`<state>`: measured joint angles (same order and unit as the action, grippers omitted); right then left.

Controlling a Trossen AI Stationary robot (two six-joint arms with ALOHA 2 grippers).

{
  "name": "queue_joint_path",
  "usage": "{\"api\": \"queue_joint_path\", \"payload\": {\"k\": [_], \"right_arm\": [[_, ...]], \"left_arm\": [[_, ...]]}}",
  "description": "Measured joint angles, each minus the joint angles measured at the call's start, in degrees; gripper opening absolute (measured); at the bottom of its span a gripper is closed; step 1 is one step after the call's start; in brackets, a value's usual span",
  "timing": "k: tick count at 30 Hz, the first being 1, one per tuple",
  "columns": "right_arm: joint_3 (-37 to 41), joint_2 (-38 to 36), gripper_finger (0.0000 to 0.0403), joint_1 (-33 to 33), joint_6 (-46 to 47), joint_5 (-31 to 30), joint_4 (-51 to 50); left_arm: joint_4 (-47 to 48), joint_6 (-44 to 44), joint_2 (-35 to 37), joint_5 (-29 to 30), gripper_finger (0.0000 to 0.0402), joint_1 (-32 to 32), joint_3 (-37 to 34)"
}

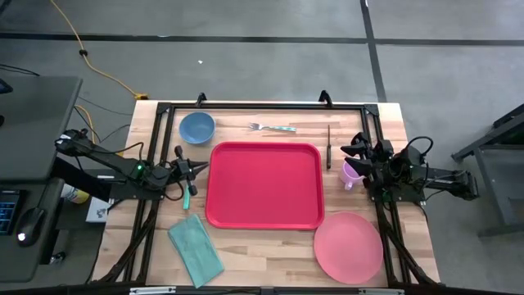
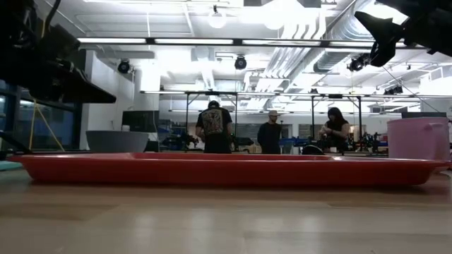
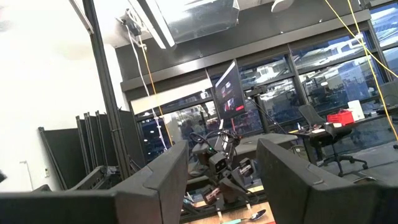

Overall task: Set up tray
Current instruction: Put the purple cup on the red tray

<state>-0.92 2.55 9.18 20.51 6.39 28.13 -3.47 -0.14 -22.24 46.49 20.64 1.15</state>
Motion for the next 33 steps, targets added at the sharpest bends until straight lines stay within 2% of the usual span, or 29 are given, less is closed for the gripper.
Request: {"api": "queue_joint_path", "payload": {"k": [5, 10, 12, 16, 19, 23, 27, 29, 33], "right_arm": [[0.0, 0.0, 0.0170, 0.0, 0.0, 0.0, 0.0], [0.0, 0.0, 0.0170, 0.0, 0.3, -1.0, 0.7], [0.0, 0.0, 0.0170, 0.0, 3.8, -1.6, 2.0], [0.0, 0.0, 0.0170, 0.0, 12.9, -2.6, 5.3], [0.0, 0.0, 0.0170, 0.0, 13.5, -0.9, 6.7], [-0.1, 0.0, 0.0170, 0.0, 13.8, -3.6, 7.6], [-4.3, 0.0, 0.0170, 0.3, 7.3, -4.0, 5.4], [-9.9, 0.0, 0.0170, 0.3, 2.4, -3.7, -1.8], [-27.1, 2.9, 0.0170, 0.3, -7.7, -8.5, -28.5]], "left_arm": [[-3.6, 0.0, 0.0, -3.3, 0.0060, 0.0, 0.0], [-14.6, -1.8, 0.0, -3.7, 0.0060, 0.0, 0.0], [-21.7, -3.0, 0.0, -4.2, 0.0060, 0.0, 0.0], [-36.4, -10.6, 0.0, -8.7, 0.0060, 0.0, 0.0], [-41.4, -16.6, 0.0, -9.7, 0.0060, 0.0, 1.7], [-39.8, -24.5, 0.0, -9.9, 0.0060, 0.0, 7.3], [-30.8, -28.8, 0.0, -10.0, 0.0060, 0.0, 14.3], [-23.8, -29.5, 0.0, -10.1, 0.0060, 0.0, 18.3], [-10.8, -29.5, 0.0, -10.1, 0.0060, 0.0, 25.2]]}}
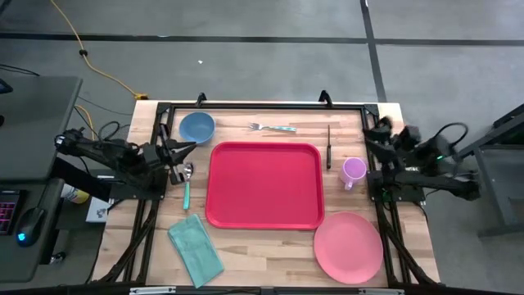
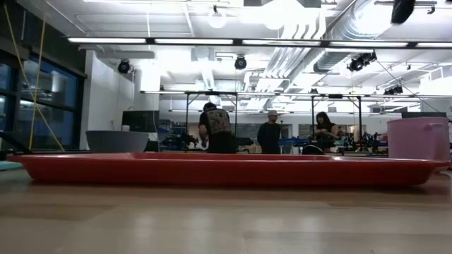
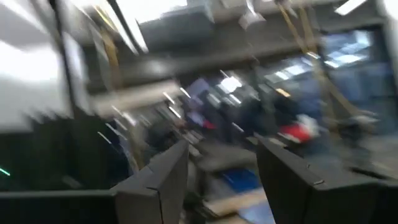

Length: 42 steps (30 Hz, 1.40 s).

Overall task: Set up tray
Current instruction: Put the purple cup on the red tray

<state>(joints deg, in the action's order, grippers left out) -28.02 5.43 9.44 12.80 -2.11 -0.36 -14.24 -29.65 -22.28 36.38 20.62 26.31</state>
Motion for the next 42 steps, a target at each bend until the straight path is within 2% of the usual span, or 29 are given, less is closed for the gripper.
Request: {"api": "queue_joint_path", "payload": {"k": [3, 8, 11, 14, 17, 20, 22, 27, 32, 36, 42], "right_arm": [[-15.1, 5.9, 0.0170, 0.0, -5.1, -5.3, -15.4], [-40.1, 19.0, 0.0170, 0.0, -14.3, -8.3, -32.0], [-54.6, 28.5, 0.0170, 0.0, -16.1, -12.3, -44.4], [-68.2, 38.6, 0.0170, 0.0, -12.7, -17.4, -60.4], [-79.4, 48.7, 0.0170, 0.0, -7.4, -19.4, -75.3], [-88.8, 57.5, 0.0170, 0.0, -1.4, -20.2, -86.5], [-93.6, 62.6, 0.0170, 0.0, 2.2, -21.5, -89.9], [-99.4, 68.5, 0.0170, 0.0, 10.1, -19.9, -89.5], [-99.1, 69.9, 0.0170, 0.8, 18.2, -18.8, -89.5], [-95.3, 69.2, 0.0170, 0.8, 24.4, -18.9, -89.6], [-82.5, 65.2, 0.0170, 1.9, 33.4, -11.8, -89.6]], "left_arm": [[4.0, -0.1, 0.0, 0.0, 0.0060, 0.0, 3.4], [7.7, -0.7, 0.0, 0.0, 0.0060, 0.0, 6.2], [10.5, -0.2, 0.0, 0.0, 0.0060, 0.0, 6.6], [11.7, 0.4, 0.0, 0.0, 0.0060, 0.0, 6.6], [11.7, 1.1, 0.0, 0.0, 0.0060, 0.0, 6.6], [11.6, 1.2, 0.0, 0.0, 0.0060, 0.0, 6.6], [11.6, 1.2, 0.0, 0.0, 0.0060, 0.0, 6.6], [11.6, 1.2, 0.1, 0.0, 0.0060, 0.0, 6.6], [11.2, 2.0, 0.1, 0.5, 0.0060, 0.0, 6.6], [11.1, 5.1, 0.1, 0.7, 0.0060, 0.0, 6.6], [11.2, 9.1, 0.1, 0.7, 0.0060, 0.0, 6.6]]}}
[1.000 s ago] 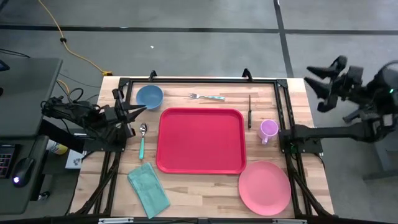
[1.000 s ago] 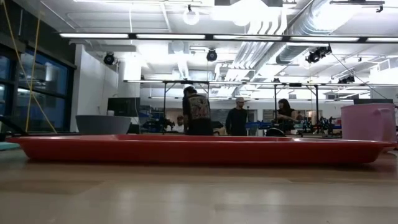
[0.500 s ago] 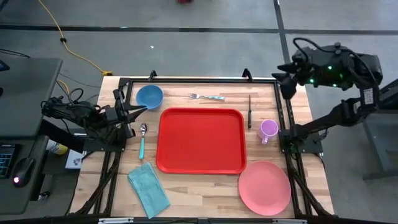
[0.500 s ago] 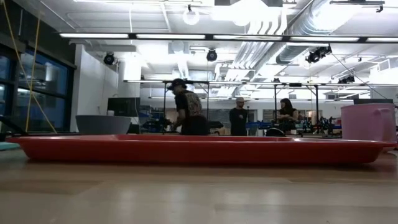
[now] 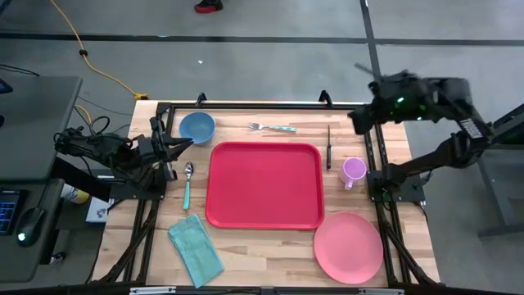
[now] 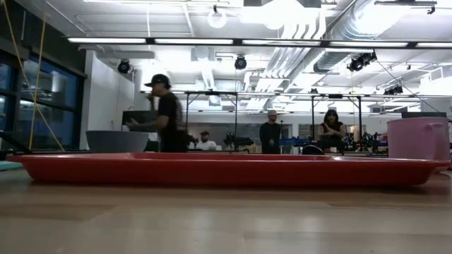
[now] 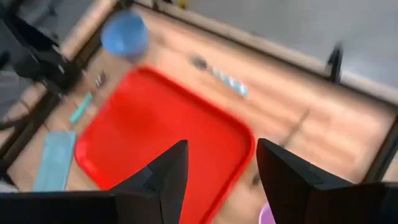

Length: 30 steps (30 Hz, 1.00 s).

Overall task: Set up tray
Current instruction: Put the purple cup on the red tray

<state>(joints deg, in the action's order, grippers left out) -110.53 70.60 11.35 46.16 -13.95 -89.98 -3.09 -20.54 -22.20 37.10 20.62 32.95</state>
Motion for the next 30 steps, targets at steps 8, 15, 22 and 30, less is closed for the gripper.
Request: {"api": "queue_joint_path", "payload": {"k": [8, 15, 22, 30], "right_arm": [[23.9, -9.3, 0.0156, 0.3, 13.8, 11.1, -0.1], [41.7, -15.5, 0.0108, -2.6, 21.2, 26.1, 0.0], [49.2, -17.2, 0.0086, -12.0, 27.6, 30.6, 3.1], [57.0, -17.2, 0.0089, -23.1, 35.0, 27.2, 24.0]], "left_arm": [[0.0, 3.0, 0.0, 0.1, 0.0060, 0.0, 0.0], [0.0, 3.0, 0.0, 0.1, 0.0060, 0.0, 0.0], [0.0, 3.0, 0.0, 1.0, 0.0060, 0.0, 0.0], [0.0, 2.9, 0.0, 1.0, 0.0060, 0.0, 0.0]]}}
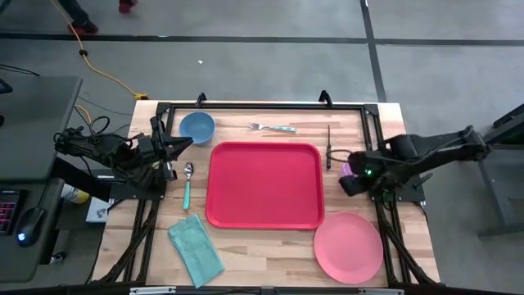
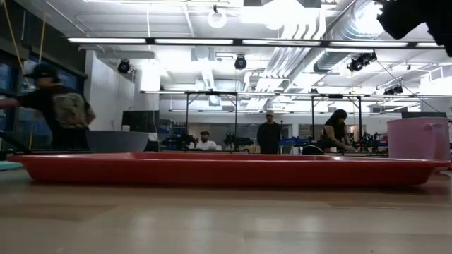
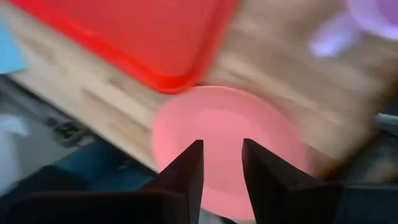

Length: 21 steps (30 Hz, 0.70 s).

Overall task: Set up tray
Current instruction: Put the purple cup on the red tray

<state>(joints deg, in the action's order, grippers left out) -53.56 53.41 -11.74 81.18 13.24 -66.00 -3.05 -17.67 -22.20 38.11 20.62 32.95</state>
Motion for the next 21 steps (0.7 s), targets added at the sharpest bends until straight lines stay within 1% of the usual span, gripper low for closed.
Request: {"api": "queue_joint_path", "payload": {"k": [3, 6, 8, 11, 13, 15, 18, 21], "right_arm": [[3.8, 0.1, 0.0087, -3.6, 5.4, -1.2, 10.5], [6.7, 0.3, 0.0082, -9.0, 11.4, -7.0, 18.2], [7.8, 0.3, 0.0078, -13.4, 16.0, -11.4, 20.2], [8.0, 0.5, 0.0071, -19.8, 22.6, -15.4, 20.5], [7.5, 1.4, 0.0064, -23.1, 25.4, -15.9, 20.1], [6.0, 3.6, 0.0056, -25.4, 26.9, -15.2, 18.6], [2.2, 8.3, 0.0039, -28.3, 28.2, -13.3, 11.9], [-2.6, 14.4, 0.0023, -31.0, 29.0, -13.0, 4.0]], "left_arm": [[0.3, 0.0, 0.0, 0.0, 0.0060, 0.0, 0.0], [0.2, 0.0, 0.0, 0.0, 0.0060, 0.0, 0.0], [0.3, -0.1, 0.0, 0.0, 0.0060, 0.0, 0.0], [0.2, -1.9, 0.0, -0.1, 0.0060, 0.0, 0.0], [0.2, -3.5, 0.0, -0.3, 0.0060, 0.0, 0.0], [0.2, -4.9, 0.0, -0.3, 0.0060, 0.0, 0.0], [0.2, -6.3, 0.0, -0.3, 0.0060, 0.0, 0.0], [0.2, -7.7, 0.0, -0.3, 0.0060, 0.0, 0.0]]}}
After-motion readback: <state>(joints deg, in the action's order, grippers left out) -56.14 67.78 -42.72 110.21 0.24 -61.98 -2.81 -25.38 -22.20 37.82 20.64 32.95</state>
